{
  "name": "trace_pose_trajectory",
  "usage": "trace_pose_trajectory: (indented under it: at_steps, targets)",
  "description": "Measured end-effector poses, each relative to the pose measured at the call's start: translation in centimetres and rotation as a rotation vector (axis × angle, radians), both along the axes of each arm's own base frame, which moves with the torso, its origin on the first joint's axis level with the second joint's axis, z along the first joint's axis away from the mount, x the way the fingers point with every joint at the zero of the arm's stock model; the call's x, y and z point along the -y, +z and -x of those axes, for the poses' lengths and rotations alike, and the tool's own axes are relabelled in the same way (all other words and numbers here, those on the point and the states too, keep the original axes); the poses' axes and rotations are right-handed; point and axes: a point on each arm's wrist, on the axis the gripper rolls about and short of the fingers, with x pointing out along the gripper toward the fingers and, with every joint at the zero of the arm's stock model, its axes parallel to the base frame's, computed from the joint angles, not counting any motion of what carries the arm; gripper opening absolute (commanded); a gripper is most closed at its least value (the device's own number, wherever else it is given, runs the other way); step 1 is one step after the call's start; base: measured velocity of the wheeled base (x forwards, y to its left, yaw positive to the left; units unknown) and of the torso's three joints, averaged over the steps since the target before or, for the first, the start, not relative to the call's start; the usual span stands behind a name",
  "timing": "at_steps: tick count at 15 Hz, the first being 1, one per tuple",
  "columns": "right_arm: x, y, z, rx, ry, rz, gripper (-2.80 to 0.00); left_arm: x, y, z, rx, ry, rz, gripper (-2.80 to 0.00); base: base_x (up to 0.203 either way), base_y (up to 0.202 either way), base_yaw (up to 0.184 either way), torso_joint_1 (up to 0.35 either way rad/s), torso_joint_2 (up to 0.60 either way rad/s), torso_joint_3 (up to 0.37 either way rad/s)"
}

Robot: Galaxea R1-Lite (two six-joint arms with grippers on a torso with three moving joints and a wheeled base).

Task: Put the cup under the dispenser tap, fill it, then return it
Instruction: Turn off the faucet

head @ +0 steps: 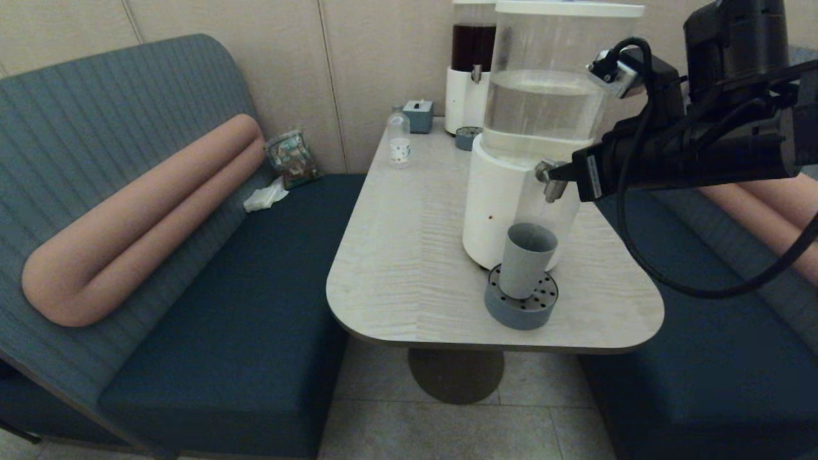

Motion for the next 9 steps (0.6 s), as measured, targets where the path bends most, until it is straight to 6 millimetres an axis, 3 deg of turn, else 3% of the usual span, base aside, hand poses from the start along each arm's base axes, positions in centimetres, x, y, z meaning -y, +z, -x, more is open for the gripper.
trace_pose_trajectory:
  at_steps: [9]
  targets:
    - [-0.3,0.1,-1.6,0.014,-0.031,0.006,-2.8,0.0,0.0,0.0,0.0,0.0,0.001,-2.8,0.0,0.0,0.0,0.0,0.0,0.0]
